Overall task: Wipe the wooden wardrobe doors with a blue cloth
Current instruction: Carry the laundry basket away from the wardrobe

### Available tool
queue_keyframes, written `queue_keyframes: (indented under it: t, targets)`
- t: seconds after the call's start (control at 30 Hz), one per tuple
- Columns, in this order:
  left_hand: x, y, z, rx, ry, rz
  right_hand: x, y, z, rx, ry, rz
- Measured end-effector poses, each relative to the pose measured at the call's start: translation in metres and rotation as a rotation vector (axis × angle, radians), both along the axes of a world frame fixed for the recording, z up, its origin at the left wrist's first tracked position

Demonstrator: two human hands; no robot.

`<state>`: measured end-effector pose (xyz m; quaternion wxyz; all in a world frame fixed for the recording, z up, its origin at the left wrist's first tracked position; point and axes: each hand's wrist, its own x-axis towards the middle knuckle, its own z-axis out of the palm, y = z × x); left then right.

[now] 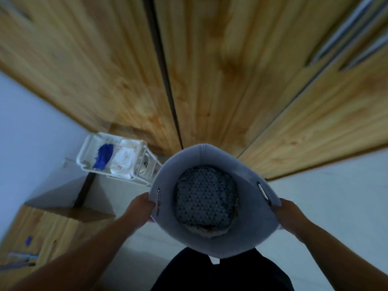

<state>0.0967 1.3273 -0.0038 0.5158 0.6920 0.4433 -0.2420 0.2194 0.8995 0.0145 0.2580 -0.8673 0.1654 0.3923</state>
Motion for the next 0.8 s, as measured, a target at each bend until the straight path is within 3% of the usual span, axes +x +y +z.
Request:
queue_keyframes:
  t: [0.2, 0.8]
  targets:
    - [0.064, -0.089, 0.028, -0.082, 0.008, -0.288, -0.074, -0.093, 0.025, 0.052, -0.019, -0.38]
    - [0.161, -0.504, 0.026, -0.095, -0.004, -1.034, -0.262, -0.37, 0.011, 0.102, -0.099, -1.095]
